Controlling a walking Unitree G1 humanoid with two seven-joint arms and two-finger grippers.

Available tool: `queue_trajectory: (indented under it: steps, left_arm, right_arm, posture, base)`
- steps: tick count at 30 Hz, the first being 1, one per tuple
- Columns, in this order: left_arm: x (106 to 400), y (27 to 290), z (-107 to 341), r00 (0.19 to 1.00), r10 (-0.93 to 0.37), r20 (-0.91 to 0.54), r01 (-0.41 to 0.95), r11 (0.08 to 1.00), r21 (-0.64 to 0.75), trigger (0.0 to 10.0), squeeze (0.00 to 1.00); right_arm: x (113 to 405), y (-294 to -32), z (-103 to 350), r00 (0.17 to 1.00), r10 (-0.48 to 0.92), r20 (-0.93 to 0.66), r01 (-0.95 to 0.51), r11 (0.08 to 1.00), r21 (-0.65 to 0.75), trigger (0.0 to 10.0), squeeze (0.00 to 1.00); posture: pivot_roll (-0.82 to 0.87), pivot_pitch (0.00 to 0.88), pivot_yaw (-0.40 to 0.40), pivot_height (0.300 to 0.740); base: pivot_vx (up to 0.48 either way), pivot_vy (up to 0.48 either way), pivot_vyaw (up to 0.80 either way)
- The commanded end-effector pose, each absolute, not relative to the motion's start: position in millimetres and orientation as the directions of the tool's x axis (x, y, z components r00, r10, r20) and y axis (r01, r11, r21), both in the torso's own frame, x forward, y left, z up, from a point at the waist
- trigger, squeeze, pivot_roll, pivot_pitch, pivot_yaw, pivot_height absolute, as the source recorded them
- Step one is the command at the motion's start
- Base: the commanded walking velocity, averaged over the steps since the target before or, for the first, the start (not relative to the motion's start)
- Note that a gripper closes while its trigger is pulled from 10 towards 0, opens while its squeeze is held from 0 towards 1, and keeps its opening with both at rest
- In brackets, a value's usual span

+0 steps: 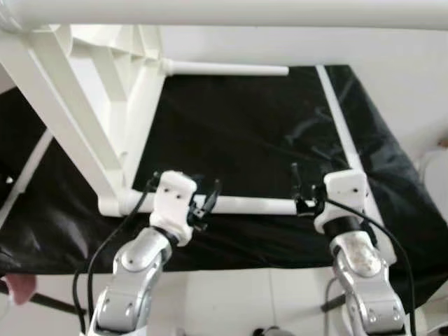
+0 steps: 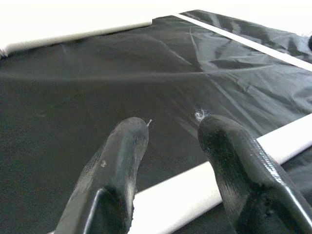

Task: Building children table

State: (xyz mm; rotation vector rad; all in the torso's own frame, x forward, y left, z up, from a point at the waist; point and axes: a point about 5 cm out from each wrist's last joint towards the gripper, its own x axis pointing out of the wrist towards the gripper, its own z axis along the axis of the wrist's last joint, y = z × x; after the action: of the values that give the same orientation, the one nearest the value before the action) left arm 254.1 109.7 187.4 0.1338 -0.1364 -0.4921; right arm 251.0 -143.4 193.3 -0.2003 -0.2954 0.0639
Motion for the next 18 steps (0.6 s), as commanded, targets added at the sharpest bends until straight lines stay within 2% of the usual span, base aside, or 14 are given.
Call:
queue_trajectory:
  steps: [1, 6, 7, 10, 13, 14, 17, 18]
  left_arm:
    - [254.1, 116.7, 183.2, 0.903, -0.423, 0.074, 0.409, 0.899, 0.156, 10.0, 0.00]
    - [253.9, 117.1, 183.2, 0.904, -0.421, 0.074, 0.406, 0.900, 0.160, 10.0, 0.00]
    - [252.1, 116.8, 182.3, 0.896, -0.439, 0.069, 0.424, 0.890, 0.166, 10.0, 0.00]
    - [245.8, 116.6, 181.7, 0.871, -0.486, 0.067, 0.466, 0.862, 0.197, 10.0, 0.00]
    - [234.0, 118.2, 186.0, 0.828, -0.552, 0.096, 0.524, 0.824, 0.214, 10.0, 0.00]
    - [234.0, 118.2, 186.0, 0.828, -0.552, 0.096, 0.524, 0.824, 0.214, 10.0, 0.00]
    - [224.7, 121.2, 192.4, 0.788, -0.601, 0.137, 0.567, 0.794, 0.218, 10.0, 0.00]
    - [224.7, 121.2, 192.4, 0.788, -0.601, 0.137, 0.567, 0.794, 0.218, 10.0, 0.00]
  right_arm:
    - [249.5, -139.9, 191.9, 0.956, 0.114, 0.270, -0.060, 0.978, -0.202, 10.0, 0.00]
    - [248.7, -140.8, 195.4, 0.947, 0.122, 0.298, -0.047, 0.968, -0.248, 10.0, 0.00]
    - [247.1, -142.2, 201.8, 0.927, 0.124, 0.354, 0.000, 0.944, -0.331, 10.0, 0.00]
    - [239.7, -139.4, 222.5, 0.841, 0.178, 0.511, 0.121, 0.859, -0.498, 10.0, 0.00]
    - [231.9, -135.9, 250.2, 0.725, 0.192, 0.662, 0.269, 0.805, -0.529, 10.0, 0.00]
    - [231.9, -135.9, 250.2, 0.725, 0.192, 0.662, 0.269, 0.805, -0.529, 10.0, 0.00]
    - [224.4, -132.3, 270.2, 0.603, 0.247, 0.759, 0.396, 0.733, -0.553, 10.0, 0.00]
    - [224.4, -132.3, 270.2, 0.603, 0.247, 0.759, 0.396, 0.733, -0.553, 10.0, 0.00]
  posture:
    - [-0.04, 0.196, 0.013, 0.740]
    - [-0.04, 0.199, 0.015, 0.740]
    - [-0.04, 0.198, 0.016, 0.740]
    - [-0.04, 0.198, 0.017, 0.740]
    - [-0.04, 0.198, 0.026, 0.740]
    - [-0.04, 0.198, 0.026, 0.740]
    - [-0.03, 0.197, 0.029, 0.740]
    - [-0.03, 0.197, 0.029, 0.740]
  base:
    - [0.000, 0.000, 0.00]
    - [0.000, 0.000, 0.00]
    - [0.000, 0.000, 0.00]
    - [0.000, 0.000, 0.00]
    - [0.000, 0.000, 0.00]
    - [0.000, 0.000, 0.00]
    - [0.000, 0.000, 0.00]
    - [0.000, 0.000, 0.00]
